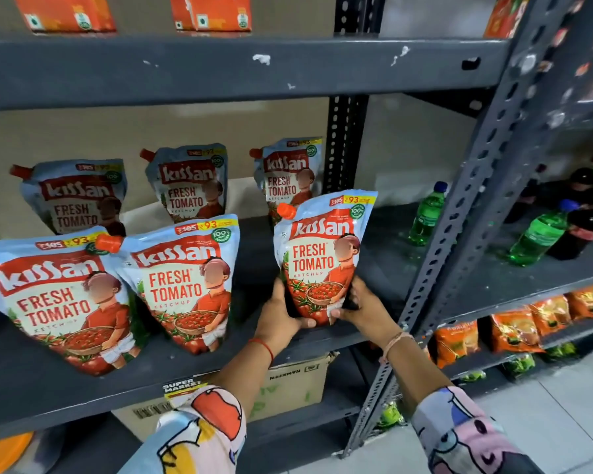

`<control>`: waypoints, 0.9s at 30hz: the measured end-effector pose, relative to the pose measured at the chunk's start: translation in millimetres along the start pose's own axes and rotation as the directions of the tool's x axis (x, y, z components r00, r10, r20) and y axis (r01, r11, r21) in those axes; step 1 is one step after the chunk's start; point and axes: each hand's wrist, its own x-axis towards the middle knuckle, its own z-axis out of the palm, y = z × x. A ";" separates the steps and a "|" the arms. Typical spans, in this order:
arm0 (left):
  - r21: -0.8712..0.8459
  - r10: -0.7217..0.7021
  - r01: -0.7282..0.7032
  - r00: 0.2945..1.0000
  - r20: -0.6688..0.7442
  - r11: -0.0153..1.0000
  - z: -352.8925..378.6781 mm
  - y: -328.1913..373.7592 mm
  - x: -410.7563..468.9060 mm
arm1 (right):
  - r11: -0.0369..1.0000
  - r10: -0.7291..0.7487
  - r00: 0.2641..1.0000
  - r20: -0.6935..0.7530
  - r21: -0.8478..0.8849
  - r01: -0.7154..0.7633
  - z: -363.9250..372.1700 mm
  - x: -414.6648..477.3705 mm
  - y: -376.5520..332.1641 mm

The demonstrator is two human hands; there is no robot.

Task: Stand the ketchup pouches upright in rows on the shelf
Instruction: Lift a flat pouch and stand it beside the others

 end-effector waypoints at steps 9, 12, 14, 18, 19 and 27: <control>0.019 0.032 -0.032 0.999 0.033 0.999 25.7 15.9 5.6 | 0.998 0.028 0.999 -0.045 -0.050 -0.030 -26.7 -6.3 9.8; -0.135 0.059 -0.064 0.997 -0.039 0.989 23.0 32.7 -0.2 | 0.999 0.029 0.999 -0.040 -0.044 -0.031 -24.8 -6.5 11.2; -0.319 0.097 -0.147 0.981 -0.168 0.936 17.6 59.3 -3.1 | 0.999 0.032 0.999 -0.032 -0.033 -0.033 -23.6 -7.1 11.9; -0.435 0.193 -0.341 0.917 -0.349 0.834 0.8 108.2 10.5 | 0.998 0.051 0.998 -0.034 -0.023 -0.051 -18.7 -7.5 14.4; -0.421 0.205 -0.359 0.907 -0.368 0.833 -2.4 114.8 14.4 | 0.998 0.062 0.997 -0.055 -0.025 -0.063 -16.4 -7.0 15.5; -0.571 0.072 -0.276 0.933 -0.354 0.773 -10.8 122.2 36.2 | 0.989 0.078 0.986 -0.146 -0.115 -0.095 -8.7 -7.7 10.9</control>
